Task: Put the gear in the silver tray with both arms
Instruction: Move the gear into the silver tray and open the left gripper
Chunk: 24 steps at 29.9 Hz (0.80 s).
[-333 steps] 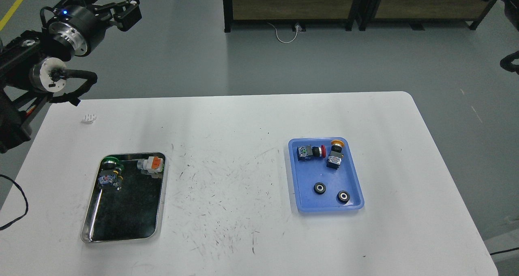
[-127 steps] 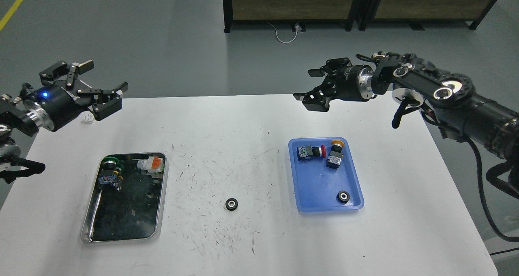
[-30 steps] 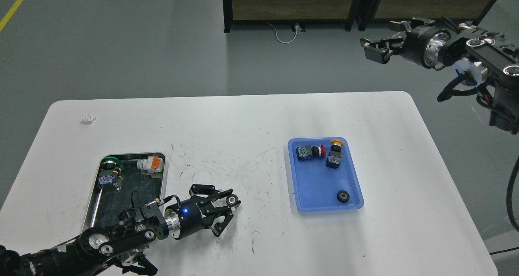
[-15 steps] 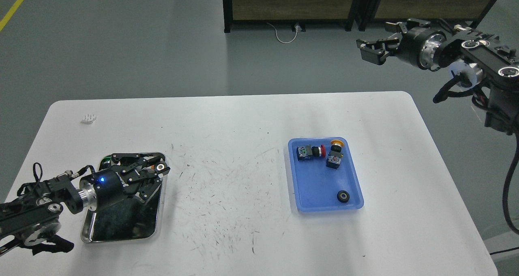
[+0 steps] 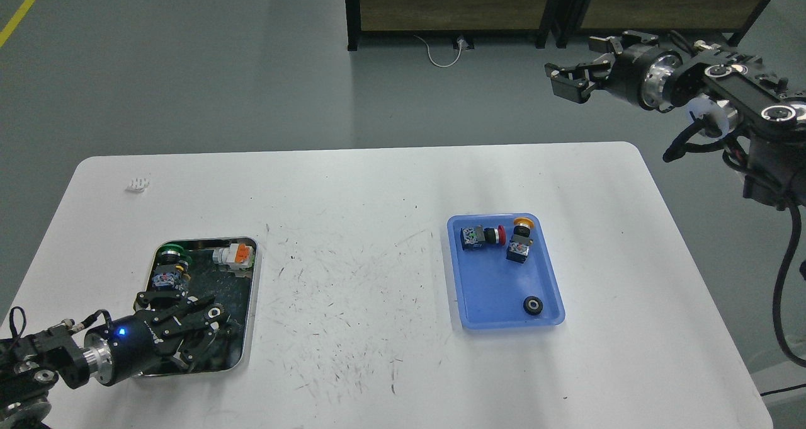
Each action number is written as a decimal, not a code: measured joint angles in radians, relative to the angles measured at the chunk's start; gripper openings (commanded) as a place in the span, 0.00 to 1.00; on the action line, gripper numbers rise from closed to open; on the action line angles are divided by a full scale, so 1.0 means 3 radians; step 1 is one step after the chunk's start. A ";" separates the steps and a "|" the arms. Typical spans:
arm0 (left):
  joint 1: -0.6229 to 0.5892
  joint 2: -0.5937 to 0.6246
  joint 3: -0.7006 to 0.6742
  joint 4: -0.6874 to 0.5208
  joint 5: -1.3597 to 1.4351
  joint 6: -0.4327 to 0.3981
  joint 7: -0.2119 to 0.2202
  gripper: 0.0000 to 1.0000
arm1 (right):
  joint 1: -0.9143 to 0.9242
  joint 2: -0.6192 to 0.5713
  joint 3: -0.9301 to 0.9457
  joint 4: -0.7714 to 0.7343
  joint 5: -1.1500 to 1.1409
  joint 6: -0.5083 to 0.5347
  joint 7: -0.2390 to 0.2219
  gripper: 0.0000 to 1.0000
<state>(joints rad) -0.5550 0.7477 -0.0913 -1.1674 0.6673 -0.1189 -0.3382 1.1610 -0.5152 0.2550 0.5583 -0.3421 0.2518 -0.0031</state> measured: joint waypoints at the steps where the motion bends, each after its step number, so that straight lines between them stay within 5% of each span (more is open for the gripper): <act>1: 0.0023 0.0000 0.0002 0.0015 0.0001 0.0001 -0.0013 0.28 | -0.0001 0.0004 -0.0003 0.0000 -0.0002 -0.0001 -0.0001 0.89; 6: 0.0117 -0.0003 0.0003 0.0076 0.0003 0.0010 -0.0063 0.39 | -0.0001 0.0043 -0.0007 -0.0010 -0.0005 -0.0012 -0.0005 0.89; 15: 0.0142 -0.0029 -0.0046 0.0156 -0.0059 0.0056 -0.0121 0.87 | 0.0000 0.0108 -0.0013 -0.0016 -0.0035 -0.0016 -0.0005 0.89; 24: 0.0091 -0.0032 -0.0307 0.0193 -0.0204 0.0123 -0.0175 0.97 | -0.0019 -0.0018 -0.0134 0.0373 -0.0020 0.0064 -0.0019 0.89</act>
<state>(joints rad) -0.5279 0.7379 -0.1833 -1.1094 0.6060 -0.0819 -0.3908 1.1554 -0.5205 0.2148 0.6702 -0.3479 0.2711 -0.0089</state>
